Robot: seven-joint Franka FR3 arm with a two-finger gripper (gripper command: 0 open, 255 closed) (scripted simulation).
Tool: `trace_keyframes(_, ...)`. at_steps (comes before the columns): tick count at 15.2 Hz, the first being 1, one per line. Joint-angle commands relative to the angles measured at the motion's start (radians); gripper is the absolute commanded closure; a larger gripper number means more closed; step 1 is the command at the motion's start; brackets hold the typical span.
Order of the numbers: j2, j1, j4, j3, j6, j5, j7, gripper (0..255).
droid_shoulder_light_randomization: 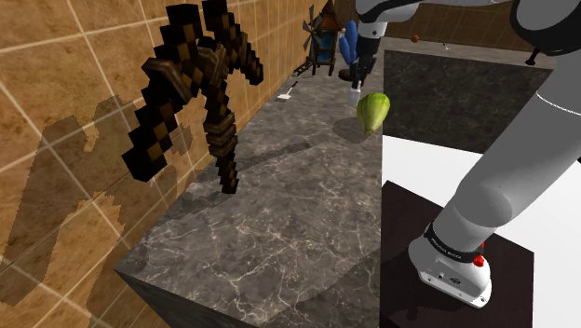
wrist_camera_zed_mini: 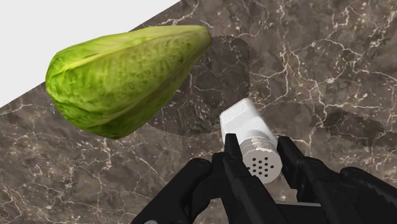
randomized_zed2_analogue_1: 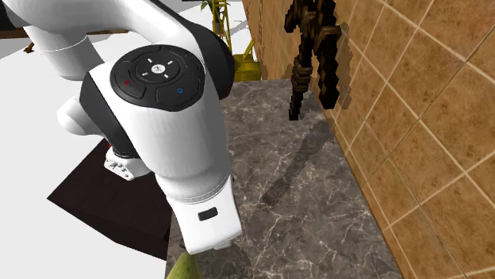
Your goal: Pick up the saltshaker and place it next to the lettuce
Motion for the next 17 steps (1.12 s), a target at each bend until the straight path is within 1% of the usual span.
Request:
trace_keyframes(1, 0.003, 0.001, -0.024, 0.001, 0.027, 0.001, 0.001, 255)
trace_keyframes(17, 0.062, -0.002, -0.176, -0.002, 0.236, 0.022, -0.016, 255)
